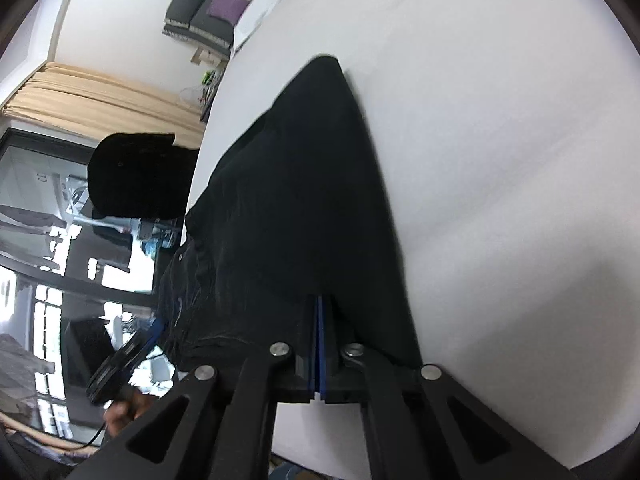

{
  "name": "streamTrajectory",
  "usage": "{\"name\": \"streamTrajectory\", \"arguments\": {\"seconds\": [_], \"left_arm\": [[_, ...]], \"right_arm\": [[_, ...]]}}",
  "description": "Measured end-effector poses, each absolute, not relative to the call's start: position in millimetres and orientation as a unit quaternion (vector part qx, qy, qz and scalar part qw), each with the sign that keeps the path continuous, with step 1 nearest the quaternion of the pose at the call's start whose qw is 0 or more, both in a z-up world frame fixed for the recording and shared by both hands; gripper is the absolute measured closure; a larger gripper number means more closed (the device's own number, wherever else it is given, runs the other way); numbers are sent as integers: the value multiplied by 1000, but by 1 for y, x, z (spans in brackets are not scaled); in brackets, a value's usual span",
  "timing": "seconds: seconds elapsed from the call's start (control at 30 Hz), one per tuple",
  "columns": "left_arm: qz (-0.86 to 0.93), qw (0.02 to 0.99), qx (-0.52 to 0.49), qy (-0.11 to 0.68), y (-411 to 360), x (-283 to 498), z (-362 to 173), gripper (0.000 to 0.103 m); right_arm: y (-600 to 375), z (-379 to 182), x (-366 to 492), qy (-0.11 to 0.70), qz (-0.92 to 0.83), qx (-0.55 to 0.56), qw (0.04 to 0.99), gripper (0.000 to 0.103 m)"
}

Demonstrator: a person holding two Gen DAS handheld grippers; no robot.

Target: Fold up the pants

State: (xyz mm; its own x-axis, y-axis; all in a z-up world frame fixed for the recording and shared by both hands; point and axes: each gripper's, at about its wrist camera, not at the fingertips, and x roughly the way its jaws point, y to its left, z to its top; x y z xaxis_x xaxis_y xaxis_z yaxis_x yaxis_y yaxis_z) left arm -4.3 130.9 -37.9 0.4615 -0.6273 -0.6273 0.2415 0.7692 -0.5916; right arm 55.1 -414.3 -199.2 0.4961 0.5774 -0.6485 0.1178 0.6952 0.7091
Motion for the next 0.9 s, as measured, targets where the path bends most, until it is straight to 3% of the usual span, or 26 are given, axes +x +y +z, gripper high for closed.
{"name": "streamTrajectory", "arguments": {"seconds": [0.07,0.13,0.2,0.27,0.3,0.43,0.5,0.6,0.77,0.8,0.83,0.9], "left_arm": [[-233,834,-266,424,171,-26,-35,11],[-190,831,-312,419,211,-43,-38,11],[-145,823,-374,401,248,-57,-46,11],[-125,809,-412,400,266,-59,-55,11],[-122,795,-436,403,272,-59,-62,11],[-135,755,-486,420,272,-52,-83,11],[-140,737,-511,420,272,-47,-92,11],[-130,725,-531,420,273,-39,-107,12],[-118,704,-574,402,275,-34,-118,16],[-117,704,-574,403,272,-33,-122,26],[-117,702,-572,407,274,-30,-124,44],[-117,694,-576,416,276,-25,-131,64]], "right_arm": [[-412,-194,50,470,135,353,797,103],[-408,-188,48,458,132,357,803,90],[-399,-178,48,441,142,357,811,54],[-387,-170,51,434,145,345,820,36],[-382,-168,53,437,143,336,822,33],[-373,-164,57,448,164,339,811,36],[-371,-161,58,447,181,348,804,53],[-363,-149,60,434,200,348,806,63],[-337,-117,76,417,236,332,813,67],[-331,-112,81,419,242,322,814,68],[-322,-105,90,424,251,308,814,69],[-301,-96,108,434,266,282,813,75]]}}
